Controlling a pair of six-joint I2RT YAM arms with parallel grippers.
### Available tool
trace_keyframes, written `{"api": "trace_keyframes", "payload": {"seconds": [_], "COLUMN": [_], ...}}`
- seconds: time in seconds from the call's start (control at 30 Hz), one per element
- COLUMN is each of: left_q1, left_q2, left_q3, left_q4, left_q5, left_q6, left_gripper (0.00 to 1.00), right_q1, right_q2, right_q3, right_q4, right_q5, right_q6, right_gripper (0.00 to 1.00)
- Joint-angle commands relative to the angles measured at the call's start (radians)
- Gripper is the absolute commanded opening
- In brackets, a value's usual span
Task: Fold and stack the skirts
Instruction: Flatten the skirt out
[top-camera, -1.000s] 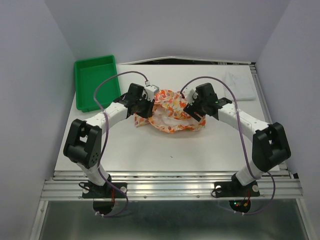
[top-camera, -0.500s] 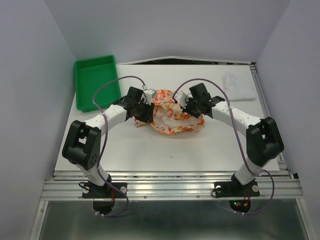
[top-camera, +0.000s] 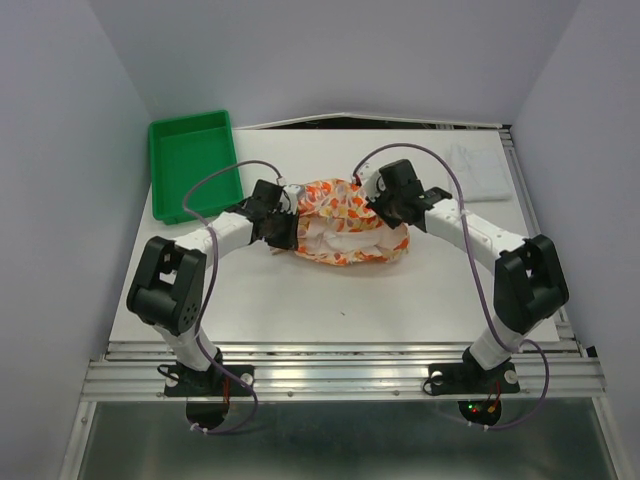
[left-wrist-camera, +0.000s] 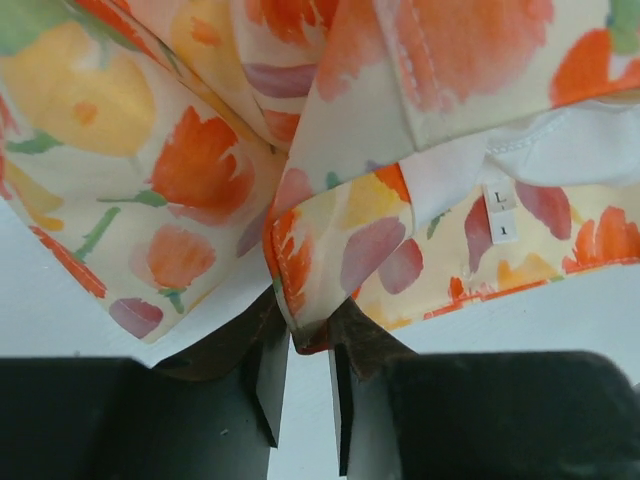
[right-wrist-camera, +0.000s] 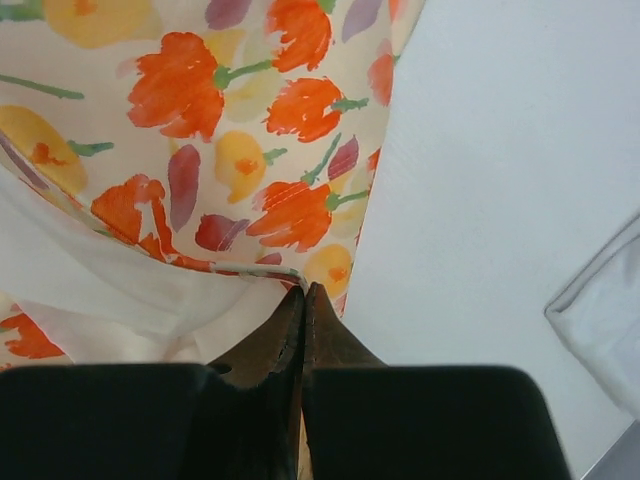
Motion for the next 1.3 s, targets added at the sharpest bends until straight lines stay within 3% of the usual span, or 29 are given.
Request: {"api": "trace_keyframes", "payload": {"seconds": [0.0,0.1,0.27,0.53,0.73,0.83,0.97,1.03,1.27], "left_q1": [0.035,0.093,0.151,0.151,0.147,0.138,0.136,0.136,0.157], "left_q2": [-0.003,-0.029,-0.073,-0.084,-0.138,-0.127,-0.139,-0.176,-0.262], "left_q3": [0.097,0.162,0.323,0.579,0.716,0.775,0.782,0.733,0.654], "left_q4": [0.007,-0.017,-0.065,-0.114,0.036,0.065,0.015,0.001,-0.04], "left_q5": [-0.047,-0.124,-0.187,-0.371,-0.569,-0.635,-0.62,-0.607,-0.557], "left_q6": [0.007,0.045,0.12,0.24,0.344,0.508,0.701,0.718,0.686], "left_gripper": [0.19,0.0,0.0,0.0,0.0,0.0,0.1,0.21,0.24], "right_q1": [-0.027,-0.153,-0.335,-0.344,-0.344,-0.344,-0.344,-0.344,-0.344], "right_q2": [-0.057,-0.07,-0.073,-0.115,-0.095,-0.061,-0.075,-0.099,-0.213], "right_q3": [0.071,0.149,0.272,0.388,0.555,0.646,0.646,0.625,0.453], "right_q4": [0.036,0.039,0.036,0.054,0.151,0.168,0.208,0.206,0.194], "right_q5": [0.143,0.162,0.108,0.173,0.274,0.314,0.309,0.299,0.24], "right_q6": [0.143,0.217,0.231,0.165,0.035,-0.023,-0.12,-0.135,-0.283], "right_gripper": [0.01,0.01,0.01,0.01,0.01,0.01,0.01,0.01,0.01]}}
